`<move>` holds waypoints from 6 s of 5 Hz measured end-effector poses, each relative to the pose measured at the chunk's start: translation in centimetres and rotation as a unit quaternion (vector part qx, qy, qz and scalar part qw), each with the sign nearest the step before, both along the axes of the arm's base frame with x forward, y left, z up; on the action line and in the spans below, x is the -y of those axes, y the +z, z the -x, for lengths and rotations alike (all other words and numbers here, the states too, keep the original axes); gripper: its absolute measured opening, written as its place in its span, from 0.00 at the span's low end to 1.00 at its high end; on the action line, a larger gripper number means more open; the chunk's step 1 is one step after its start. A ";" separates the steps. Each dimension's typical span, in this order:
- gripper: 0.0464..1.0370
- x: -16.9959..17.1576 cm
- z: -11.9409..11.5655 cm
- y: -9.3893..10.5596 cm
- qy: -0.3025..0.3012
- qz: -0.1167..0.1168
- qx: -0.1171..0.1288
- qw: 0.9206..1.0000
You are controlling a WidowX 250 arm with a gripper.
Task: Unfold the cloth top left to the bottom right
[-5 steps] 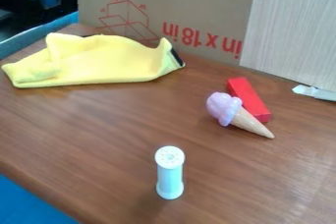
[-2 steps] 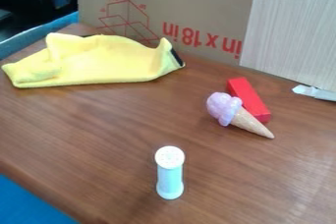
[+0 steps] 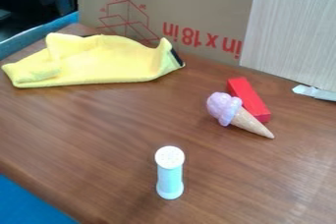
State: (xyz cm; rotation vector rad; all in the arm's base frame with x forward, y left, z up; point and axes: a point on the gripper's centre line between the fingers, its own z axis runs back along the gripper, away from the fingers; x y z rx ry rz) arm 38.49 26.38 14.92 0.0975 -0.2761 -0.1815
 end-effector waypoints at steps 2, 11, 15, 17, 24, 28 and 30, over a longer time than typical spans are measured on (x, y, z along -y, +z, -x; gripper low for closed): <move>0.96 0.3 -1.3 -0.9 -0.002 0.019 0.011 1.000; 0.63 2.3 -3.9 -7.0 -0.010 -0.006 -0.040 0.999; 0.02 3.0 -1.8 -6.9 -0.035 0.028 -0.034 0.998; 0.02 6.5 3.1 -4.2 -0.110 -0.003 0.017 0.994; 0.02 16.8 16.3 -6.0 -0.209 -0.047 -0.007 0.977; 0.77 18.4 16.1 -6.1 -0.273 0.104 -0.150 0.945; 0.96 15.5 14.2 -3.5 -0.239 0.114 -0.114 0.957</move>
